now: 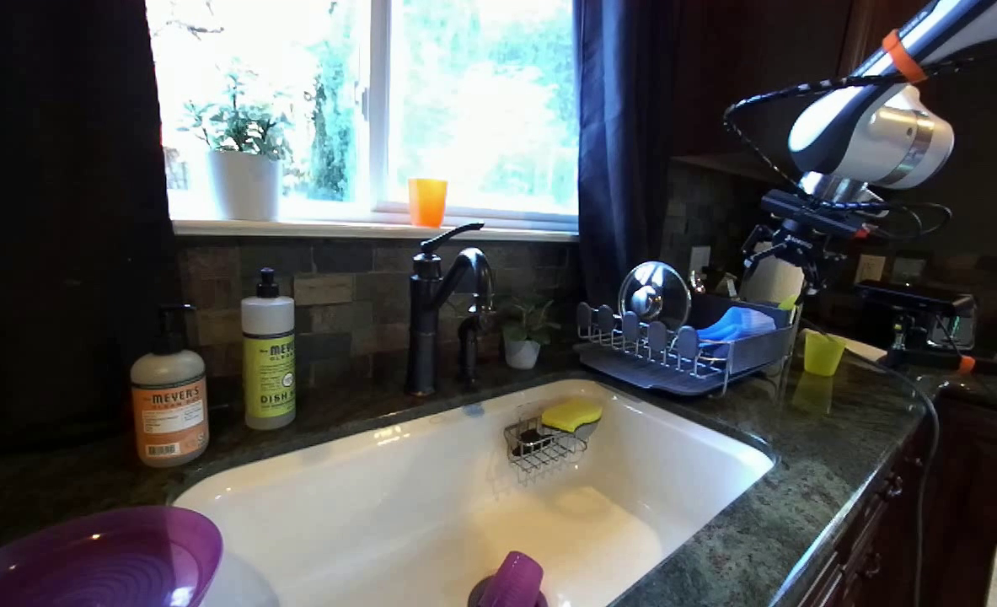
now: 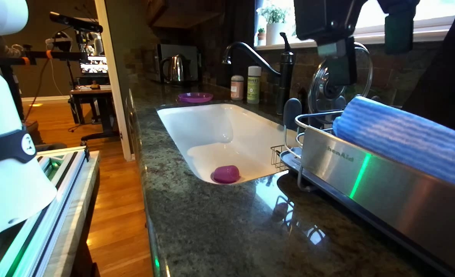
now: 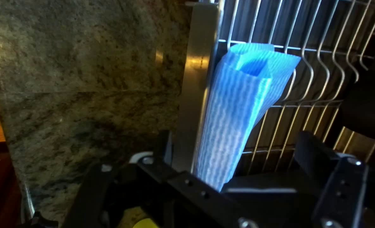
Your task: Put the towel on the counter
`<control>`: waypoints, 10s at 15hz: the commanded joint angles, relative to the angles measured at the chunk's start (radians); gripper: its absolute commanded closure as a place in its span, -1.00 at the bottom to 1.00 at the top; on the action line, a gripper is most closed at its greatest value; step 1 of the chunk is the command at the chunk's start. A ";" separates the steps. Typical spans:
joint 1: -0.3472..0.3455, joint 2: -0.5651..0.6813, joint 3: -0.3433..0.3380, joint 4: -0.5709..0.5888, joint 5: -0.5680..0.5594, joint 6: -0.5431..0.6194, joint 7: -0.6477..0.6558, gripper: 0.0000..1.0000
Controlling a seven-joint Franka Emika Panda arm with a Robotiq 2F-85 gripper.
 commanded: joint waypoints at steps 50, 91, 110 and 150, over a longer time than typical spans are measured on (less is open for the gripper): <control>-0.167 -0.029 0.256 -0.322 -0.662 0.042 0.913 0.99; -0.089 -0.329 0.023 -0.298 -0.305 -0.328 0.230 -1.00; -0.058 -0.018 -0.001 -0.297 -0.218 0.106 0.249 -0.66; 0.056 0.209 -0.024 -0.258 0.062 0.114 0.054 -1.00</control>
